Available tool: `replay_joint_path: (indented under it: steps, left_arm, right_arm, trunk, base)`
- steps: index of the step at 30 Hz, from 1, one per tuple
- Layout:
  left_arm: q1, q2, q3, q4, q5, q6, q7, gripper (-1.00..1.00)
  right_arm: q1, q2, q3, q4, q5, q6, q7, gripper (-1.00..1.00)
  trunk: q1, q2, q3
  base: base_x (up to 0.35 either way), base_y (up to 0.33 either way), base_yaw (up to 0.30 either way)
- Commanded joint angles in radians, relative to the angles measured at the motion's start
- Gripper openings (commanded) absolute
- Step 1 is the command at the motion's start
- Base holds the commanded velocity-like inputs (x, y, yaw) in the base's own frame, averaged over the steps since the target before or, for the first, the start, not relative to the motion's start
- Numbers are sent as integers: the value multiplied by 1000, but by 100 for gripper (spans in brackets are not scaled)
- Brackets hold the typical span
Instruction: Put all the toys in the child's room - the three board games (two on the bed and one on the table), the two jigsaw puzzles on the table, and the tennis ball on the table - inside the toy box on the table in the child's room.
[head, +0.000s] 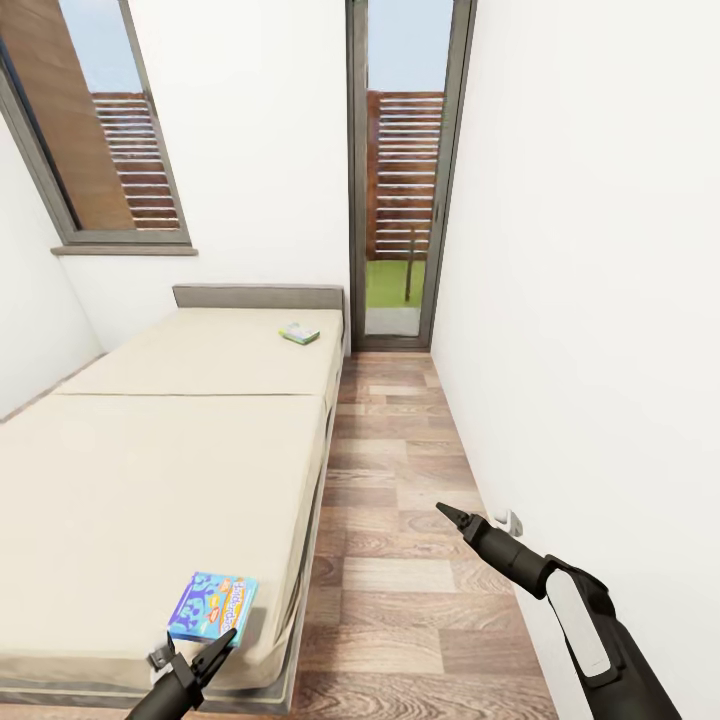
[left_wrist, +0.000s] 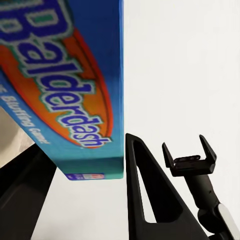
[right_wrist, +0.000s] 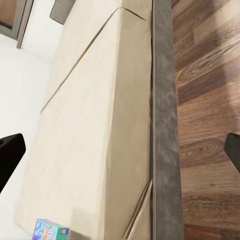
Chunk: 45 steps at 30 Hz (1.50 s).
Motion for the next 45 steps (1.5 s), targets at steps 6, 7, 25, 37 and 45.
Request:
replay_joint_path:
  steps: [6, 7, 25, 37, 45]
  left_arm:
    - [-1, 0, 1, 0, -1, 11, -4, -100]
    - [-1, 1, 1, 0, -1, 11, -4, -100]
    - [-7, 99, -202, -16, -1, 67, -230, -100]
    - [-8, 195, -251, -313, -151, 293, -230, -100]
    - [-9, 262, -251, -567, -159, 481, -230, -100]
  right_arm:
    - [-1, 0, -2, 0, -3, 7, 1, 100]
    - [-1, 0, -2, 0, -3, 7, 1, 100]
    - [-1, 0, -2, 0, -3, 7, 4, 100]
    - [-1, 0, -1, 0, -2, 7, 20, 100]
    - [-1, 0, -1, 0, -2, 6, 20, 100]
  trunk:
    - [-23, 42, 18]
    - [-27, 49, 21]
    - [-96, 175, 78]
    - [-142, 259, 115]
    - [-173, 315, 140]
  base:
    - [0, 0, 0]
    - [0, 0, 0]
    - [0, 0, 0]
    - [0, 0, 0]
    - [0, 0, 0]
